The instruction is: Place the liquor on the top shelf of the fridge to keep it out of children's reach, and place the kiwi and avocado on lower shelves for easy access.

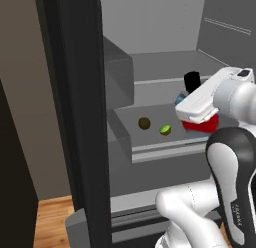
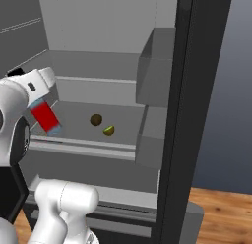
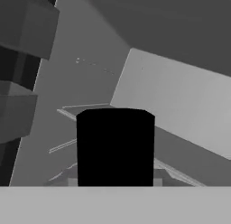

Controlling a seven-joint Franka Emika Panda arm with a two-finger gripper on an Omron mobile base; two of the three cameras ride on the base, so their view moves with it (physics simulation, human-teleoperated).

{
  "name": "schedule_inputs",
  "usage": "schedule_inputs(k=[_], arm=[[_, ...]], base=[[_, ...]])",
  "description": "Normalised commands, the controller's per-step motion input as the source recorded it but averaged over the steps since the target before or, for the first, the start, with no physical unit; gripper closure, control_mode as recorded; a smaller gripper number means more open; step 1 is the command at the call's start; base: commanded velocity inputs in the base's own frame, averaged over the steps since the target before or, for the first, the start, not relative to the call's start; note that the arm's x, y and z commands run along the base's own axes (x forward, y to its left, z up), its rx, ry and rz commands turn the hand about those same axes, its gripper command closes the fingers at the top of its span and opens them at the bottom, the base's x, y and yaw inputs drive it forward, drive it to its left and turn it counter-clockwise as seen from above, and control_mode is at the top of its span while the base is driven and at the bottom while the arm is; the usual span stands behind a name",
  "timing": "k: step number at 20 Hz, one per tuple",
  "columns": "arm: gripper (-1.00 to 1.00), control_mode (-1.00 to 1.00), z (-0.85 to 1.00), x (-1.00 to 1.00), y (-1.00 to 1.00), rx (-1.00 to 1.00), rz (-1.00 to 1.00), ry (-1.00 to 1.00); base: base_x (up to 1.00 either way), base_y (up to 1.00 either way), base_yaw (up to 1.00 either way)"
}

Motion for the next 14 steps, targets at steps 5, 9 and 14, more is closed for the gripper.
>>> schedule_inputs(k=[5, 9, 14], arm=[[1.0, -1.0, 0.2, 0.19, -0.53, 0.25, -0.04, 0.0], [1.0, -1.0, 0.05, 0.22, -0.49, 0.31, 0.0, -0.1], [1.0, -1.0, 0.07, 0.15, -0.09, 0.26, 0.0, -0.32]], base=[[0.0, 0.0, 0.0], [0.0, 0.0, 0.0], [0.0, 0.0, 0.0]])
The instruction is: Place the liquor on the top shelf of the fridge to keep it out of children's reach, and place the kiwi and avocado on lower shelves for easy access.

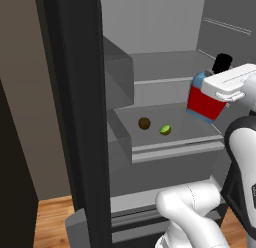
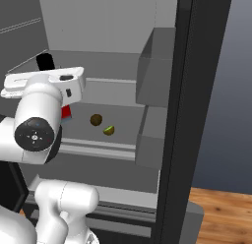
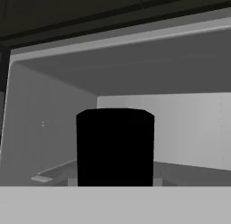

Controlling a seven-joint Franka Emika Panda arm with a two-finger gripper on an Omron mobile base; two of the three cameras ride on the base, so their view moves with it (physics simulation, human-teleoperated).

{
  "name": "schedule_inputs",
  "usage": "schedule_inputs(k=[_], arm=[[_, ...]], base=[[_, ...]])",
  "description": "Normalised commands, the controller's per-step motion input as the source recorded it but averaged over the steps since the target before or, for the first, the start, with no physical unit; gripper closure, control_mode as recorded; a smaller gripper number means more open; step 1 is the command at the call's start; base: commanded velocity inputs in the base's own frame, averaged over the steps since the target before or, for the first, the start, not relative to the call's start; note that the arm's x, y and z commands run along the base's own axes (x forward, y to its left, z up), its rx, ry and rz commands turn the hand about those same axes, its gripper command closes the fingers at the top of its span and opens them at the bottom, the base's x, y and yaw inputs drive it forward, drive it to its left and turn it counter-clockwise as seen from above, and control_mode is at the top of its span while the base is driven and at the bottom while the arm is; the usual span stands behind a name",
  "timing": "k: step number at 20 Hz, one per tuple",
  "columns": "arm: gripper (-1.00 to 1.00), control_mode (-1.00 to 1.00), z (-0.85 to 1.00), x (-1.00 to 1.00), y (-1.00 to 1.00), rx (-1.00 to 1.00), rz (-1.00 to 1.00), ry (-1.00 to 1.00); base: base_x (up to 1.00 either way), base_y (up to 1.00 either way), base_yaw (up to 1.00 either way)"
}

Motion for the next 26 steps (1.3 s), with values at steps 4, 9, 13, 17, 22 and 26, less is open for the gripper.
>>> schedule_inputs(k=[4, 9, 13, 17, 22, 26], arm=[[1.0, -1.0, 0.26, 0.13, 0.0, 0.18, 0.0, -0.3], [1.0, -1.0, 0.5, 0.14, 0.0, 0.09, 0.0, -0.14], [1.0, -1.0, 0.64, 0.14, 0.0, 0.0, -0.02, 0.0], [1.0, -1.0, 0.42, 0.18, 0.0, 0.0, -0.06, 0.04], [1.0, -1.0, 0.06, 0.25, 0.0, 0.0, -0.01, 0.05], [1.0, -1.0, 0.0, 0.32, 0.0, 0.0, 0.0, 0.0]], base=[[0.0, 0.0, 0.0], [0.0, 0.0, 0.0], [0.0, 0.0, 0.0], [0.0, 0.0, 0.0], [0.0, 0.0, 0.0], [0.0, 0.0, 0.0]])
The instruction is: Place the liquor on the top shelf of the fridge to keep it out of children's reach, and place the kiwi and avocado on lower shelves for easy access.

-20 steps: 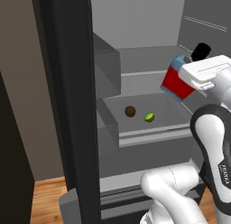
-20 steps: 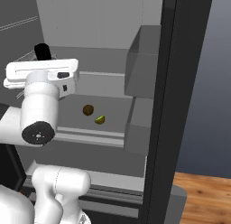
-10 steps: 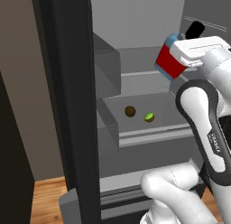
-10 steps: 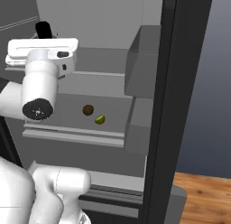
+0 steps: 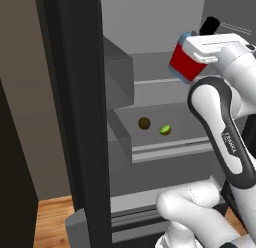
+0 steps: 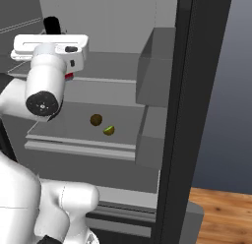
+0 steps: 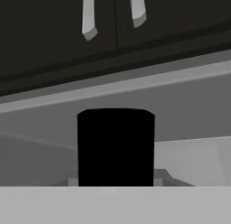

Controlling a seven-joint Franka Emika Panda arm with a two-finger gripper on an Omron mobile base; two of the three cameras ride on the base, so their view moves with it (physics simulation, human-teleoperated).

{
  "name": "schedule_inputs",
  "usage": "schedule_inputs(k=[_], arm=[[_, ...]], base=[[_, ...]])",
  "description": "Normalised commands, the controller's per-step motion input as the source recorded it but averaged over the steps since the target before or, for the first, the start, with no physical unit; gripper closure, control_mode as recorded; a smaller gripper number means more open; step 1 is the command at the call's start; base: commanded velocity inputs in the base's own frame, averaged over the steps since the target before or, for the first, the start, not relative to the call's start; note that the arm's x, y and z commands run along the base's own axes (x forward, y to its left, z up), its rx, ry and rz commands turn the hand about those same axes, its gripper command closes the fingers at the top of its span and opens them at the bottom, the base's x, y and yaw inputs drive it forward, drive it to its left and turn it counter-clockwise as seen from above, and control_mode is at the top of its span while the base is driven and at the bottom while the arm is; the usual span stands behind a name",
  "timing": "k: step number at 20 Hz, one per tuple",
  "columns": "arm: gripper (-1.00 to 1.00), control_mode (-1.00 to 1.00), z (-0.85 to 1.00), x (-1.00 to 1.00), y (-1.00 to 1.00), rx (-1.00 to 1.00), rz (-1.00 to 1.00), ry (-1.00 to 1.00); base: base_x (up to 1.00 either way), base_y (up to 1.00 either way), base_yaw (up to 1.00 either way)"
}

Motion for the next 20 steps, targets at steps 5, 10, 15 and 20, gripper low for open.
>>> schedule_inputs(k=[5, 10, 15, 20], arm=[[1.0, -1.0, -0.1, 0.35, 0.0, -0.03, 0.0, 0.05], [1.0, -1.0, -0.22, 0.33, 0.0, -0.17, 0.0, 0.15], [1.0, -1.0, -0.06, 0.36, 0.0, -0.16, -0.01, 0.16], [1.0, -1.0, 0.0, 0.38, 0.0, -0.06, -0.02, 0.09]], base=[[0.0, 0.0, 0.0], [0.0, 0.0, 0.0], [0.0, 0.0, 0.0], [0.0, 0.0, 0.0]])
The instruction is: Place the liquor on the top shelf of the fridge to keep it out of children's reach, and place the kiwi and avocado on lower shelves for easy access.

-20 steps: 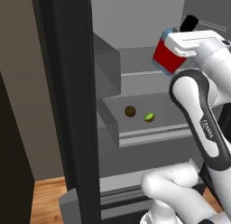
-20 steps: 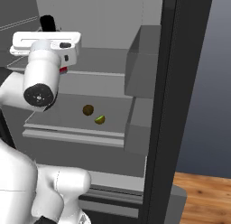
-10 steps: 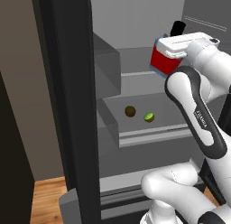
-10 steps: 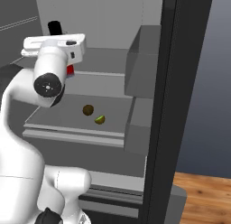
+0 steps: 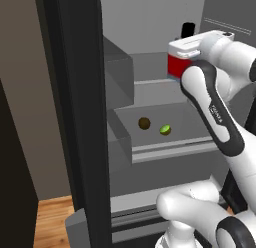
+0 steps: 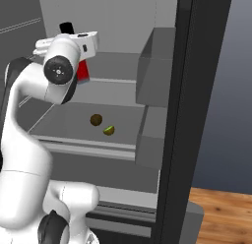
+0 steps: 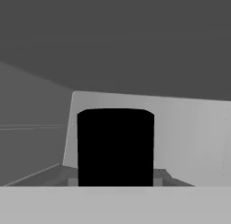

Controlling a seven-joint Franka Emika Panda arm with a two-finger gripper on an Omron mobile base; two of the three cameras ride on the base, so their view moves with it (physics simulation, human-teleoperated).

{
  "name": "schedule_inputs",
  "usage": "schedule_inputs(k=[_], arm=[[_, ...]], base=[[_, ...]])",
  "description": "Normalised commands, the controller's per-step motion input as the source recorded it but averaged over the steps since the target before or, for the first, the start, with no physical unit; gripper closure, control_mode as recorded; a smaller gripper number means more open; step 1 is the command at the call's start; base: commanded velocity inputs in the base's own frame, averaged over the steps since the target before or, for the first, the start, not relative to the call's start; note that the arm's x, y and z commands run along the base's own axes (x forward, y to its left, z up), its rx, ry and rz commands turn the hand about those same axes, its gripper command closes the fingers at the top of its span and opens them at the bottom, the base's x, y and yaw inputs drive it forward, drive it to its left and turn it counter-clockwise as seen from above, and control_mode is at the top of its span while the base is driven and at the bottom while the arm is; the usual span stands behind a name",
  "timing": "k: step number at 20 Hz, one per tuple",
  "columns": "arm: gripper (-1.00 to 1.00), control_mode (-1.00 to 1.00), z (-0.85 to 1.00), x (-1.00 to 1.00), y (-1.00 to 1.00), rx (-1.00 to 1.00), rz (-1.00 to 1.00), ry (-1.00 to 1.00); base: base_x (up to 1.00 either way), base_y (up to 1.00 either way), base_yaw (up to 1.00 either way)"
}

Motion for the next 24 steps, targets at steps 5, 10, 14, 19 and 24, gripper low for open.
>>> schedule_inputs(k=[5, 10, 14, 19, 24], arm=[[1.0, -1.0, 0.0, 0.41, 0.0, -0.02, -0.01, 0.03], [1.0, -1.0, 0.0, 0.45, 0.0, 0.0, 0.0, 0.0], [1.0, -1.0, 0.0, 0.52, 0.0, 0.0, 0.0, 0.0], [1.0, -1.0, -0.1, 0.53, 0.0, 0.0, 0.0, 0.0], [1.0, -1.0, -0.27, 0.45, 0.0, 0.0, 0.0, 0.0]], base=[[0.0, 0.0, 0.0], [0.0, 0.0, 0.0], [0.0, 0.0, 0.0], [0.0, 0.0, 0.0], [0.0, 0.0, 0.0]])
